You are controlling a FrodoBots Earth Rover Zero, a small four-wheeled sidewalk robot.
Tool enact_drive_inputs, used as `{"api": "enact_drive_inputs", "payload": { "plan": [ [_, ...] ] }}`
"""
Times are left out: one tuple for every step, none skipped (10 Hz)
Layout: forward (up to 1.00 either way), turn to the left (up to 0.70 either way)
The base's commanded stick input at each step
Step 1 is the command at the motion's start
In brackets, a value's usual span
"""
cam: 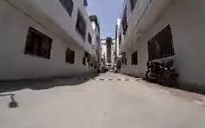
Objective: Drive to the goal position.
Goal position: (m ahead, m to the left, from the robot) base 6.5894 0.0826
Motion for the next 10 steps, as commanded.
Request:
{"api": "enact_drive_inputs", "payload": {
  "plan": [
    [0.85,0.0],
    [0.85,0.0],
    [0.85,0.0],
    [0.85,0.0],
    [0.85,0.0],
    [0.85,0.0],
    [0.85,0.0],
    [0.85,0.0],
    [0.85,0.0],
    [0.85,0.0]
  ]
}}
